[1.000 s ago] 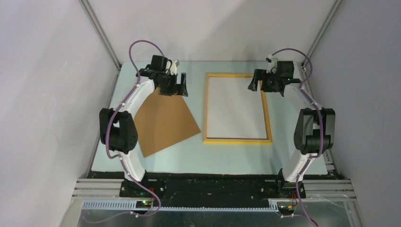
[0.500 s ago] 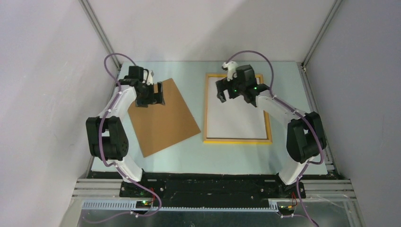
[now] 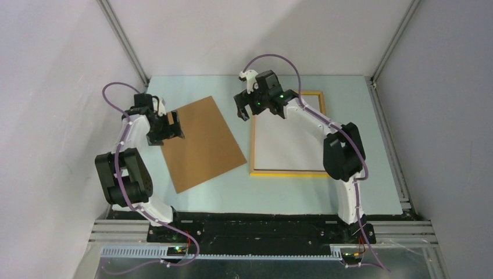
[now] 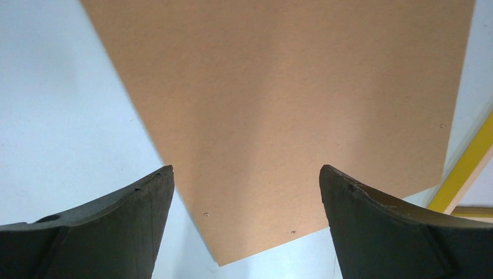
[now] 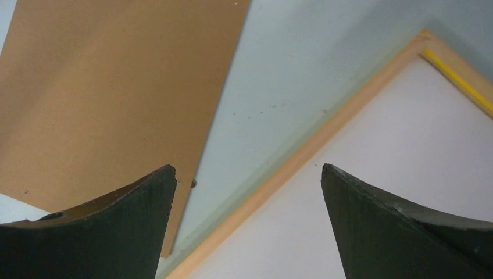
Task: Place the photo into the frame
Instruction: Turn over the photo frame item at the center of the board.
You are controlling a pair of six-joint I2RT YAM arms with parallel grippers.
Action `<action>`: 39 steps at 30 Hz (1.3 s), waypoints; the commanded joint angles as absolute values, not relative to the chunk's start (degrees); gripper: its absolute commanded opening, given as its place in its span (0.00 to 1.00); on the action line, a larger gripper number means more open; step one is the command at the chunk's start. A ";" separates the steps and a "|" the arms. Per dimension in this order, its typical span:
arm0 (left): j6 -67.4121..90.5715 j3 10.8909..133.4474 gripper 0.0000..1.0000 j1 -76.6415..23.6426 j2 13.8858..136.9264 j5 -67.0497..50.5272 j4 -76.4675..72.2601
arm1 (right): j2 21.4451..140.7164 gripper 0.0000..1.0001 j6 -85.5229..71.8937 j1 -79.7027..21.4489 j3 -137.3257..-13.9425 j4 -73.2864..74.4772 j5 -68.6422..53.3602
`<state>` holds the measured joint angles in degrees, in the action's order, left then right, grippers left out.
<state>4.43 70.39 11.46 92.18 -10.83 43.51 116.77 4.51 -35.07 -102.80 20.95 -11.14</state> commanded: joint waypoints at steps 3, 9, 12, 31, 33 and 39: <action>3.34 69.00 1.00 15.12 90.80 -12.01 42.94 | 123.56 0.99 0.88 -37.73 -112.17 27.05 -15.66; 3.87 68.29 1.00 17.79 91.45 -11.78 42.93 | 128.26 0.99 -1.88 -38.14 -115.90 28.87 -18.25; 4.75 67.96 1.00 19.14 91.89 -12.39 42.94 | 130.44 0.99 -3.10 -38.14 -117.72 29.51 -19.24; 7.55 66.47 0.99 22.19 98.34 -15.35 42.88 | 138.87 0.99 -9.96 -38.25 -122.40 30.27 -23.08; 7.56 66.38 0.98 22.25 99.02 -15.21 42.81 | 139.58 0.99 -10.51 -38.27 -122.88 30.33 -23.52; 7.38 65.83 0.97 22.27 100.44 -13.13 42.00 | 141.22 1.00 -12.01 -38.10 -123.73 30.39 -24.88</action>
